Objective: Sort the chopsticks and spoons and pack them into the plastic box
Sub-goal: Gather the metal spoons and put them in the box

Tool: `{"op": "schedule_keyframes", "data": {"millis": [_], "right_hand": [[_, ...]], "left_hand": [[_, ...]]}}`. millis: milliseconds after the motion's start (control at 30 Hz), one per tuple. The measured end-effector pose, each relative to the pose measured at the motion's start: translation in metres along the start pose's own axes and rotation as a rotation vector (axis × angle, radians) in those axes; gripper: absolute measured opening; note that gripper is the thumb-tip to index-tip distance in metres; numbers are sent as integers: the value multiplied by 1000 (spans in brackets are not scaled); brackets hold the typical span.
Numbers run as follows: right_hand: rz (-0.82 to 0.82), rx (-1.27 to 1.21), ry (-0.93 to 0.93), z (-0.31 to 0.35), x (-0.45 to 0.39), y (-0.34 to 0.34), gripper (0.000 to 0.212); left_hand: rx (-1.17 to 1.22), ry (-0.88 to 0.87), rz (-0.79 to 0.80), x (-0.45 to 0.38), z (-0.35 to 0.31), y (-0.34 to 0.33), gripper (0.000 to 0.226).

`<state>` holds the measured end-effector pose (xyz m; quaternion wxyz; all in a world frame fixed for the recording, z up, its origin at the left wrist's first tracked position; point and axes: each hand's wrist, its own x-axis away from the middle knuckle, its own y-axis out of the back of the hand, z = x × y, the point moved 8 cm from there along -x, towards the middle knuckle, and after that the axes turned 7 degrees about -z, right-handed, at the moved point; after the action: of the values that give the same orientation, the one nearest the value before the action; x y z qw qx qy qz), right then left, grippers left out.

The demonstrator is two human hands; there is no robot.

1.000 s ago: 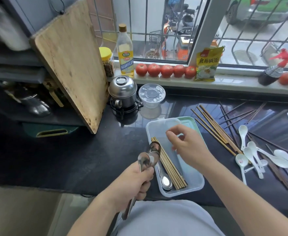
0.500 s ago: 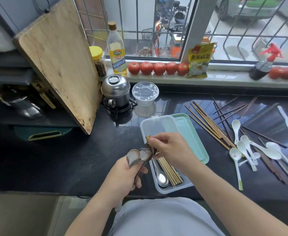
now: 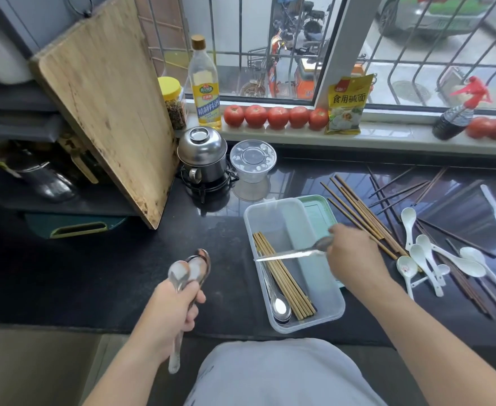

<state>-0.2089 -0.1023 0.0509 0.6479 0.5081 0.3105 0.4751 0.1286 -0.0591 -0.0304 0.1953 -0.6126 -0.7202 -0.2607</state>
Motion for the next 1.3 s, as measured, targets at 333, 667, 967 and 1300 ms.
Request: {"op": "schedule_keyframes", "data": {"millis": [333, 667, 967, 1300], "right_hand": [[230, -684, -561, -20, 46, -46, 11], [637, -101, -248, 17, 56, -126, 19], [566, -438, -5, 70, 27, -58, 26], [549, -707, 52, 87, 40, -41, 26]], "left_hand": [[162, 50, 64, 8, -9, -25, 13], [154, 54, 117, 16, -12, -38, 19], [18, 64, 272, 30, -11, -45, 22], [-2, 29, 356, 39, -26, -74, 21]]}}
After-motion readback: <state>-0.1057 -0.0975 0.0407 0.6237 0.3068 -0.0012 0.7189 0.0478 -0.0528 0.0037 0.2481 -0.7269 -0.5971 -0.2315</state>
